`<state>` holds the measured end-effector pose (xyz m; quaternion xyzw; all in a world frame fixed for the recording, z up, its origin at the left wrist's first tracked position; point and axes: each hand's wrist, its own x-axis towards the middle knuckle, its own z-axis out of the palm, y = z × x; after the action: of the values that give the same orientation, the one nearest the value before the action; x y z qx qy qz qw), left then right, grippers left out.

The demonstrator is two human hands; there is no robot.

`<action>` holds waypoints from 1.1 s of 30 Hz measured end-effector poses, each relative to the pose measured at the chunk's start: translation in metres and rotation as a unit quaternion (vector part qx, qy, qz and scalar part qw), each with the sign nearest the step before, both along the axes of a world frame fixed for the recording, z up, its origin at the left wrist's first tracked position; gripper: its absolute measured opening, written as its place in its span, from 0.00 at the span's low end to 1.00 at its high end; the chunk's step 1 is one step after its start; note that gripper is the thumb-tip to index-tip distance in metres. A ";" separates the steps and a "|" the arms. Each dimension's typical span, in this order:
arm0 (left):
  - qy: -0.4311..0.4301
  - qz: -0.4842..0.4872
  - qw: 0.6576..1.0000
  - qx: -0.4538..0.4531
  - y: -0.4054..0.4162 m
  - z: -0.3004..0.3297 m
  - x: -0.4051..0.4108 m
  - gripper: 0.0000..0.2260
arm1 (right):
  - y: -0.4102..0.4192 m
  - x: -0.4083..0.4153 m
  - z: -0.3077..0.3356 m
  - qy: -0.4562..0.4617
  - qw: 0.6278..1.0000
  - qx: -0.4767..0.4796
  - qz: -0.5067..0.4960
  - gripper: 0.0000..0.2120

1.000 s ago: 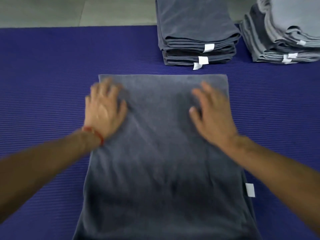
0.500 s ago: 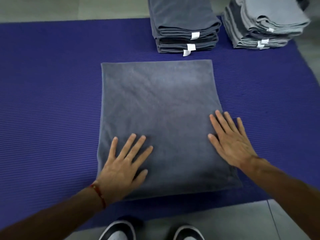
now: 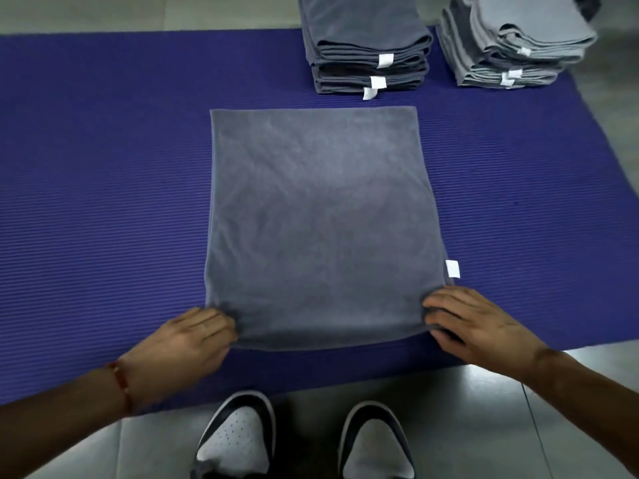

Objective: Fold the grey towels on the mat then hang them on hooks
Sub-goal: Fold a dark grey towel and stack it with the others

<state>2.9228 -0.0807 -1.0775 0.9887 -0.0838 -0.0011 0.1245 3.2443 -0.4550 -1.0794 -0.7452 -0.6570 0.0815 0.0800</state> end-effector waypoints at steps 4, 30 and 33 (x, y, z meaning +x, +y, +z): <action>0.054 0.106 0.977 -0.174 0.016 0.032 0.018 0.05 | 0.025 0.019 0.028 0.069 0.990 -0.035 -0.117 0.09; 0.454 0.107 0.831 -0.304 0.067 0.075 0.091 0.03 | 0.084 0.072 0.078 0.341 0.823 -0.418 -0.179 0.05; 0.492 0.090 0.829 -0.251 0.057 0.064 0.096 0.03 | 0.089 0.071 0.072 0.338 0.815 -0.438 -0.172 0.05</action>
<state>3.0189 -0.0236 -1.0136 0.7949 0.0808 -0.4551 0.3930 3.3148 -0.3662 -1.0073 -0.7279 -0.3442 0.5925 -0.0249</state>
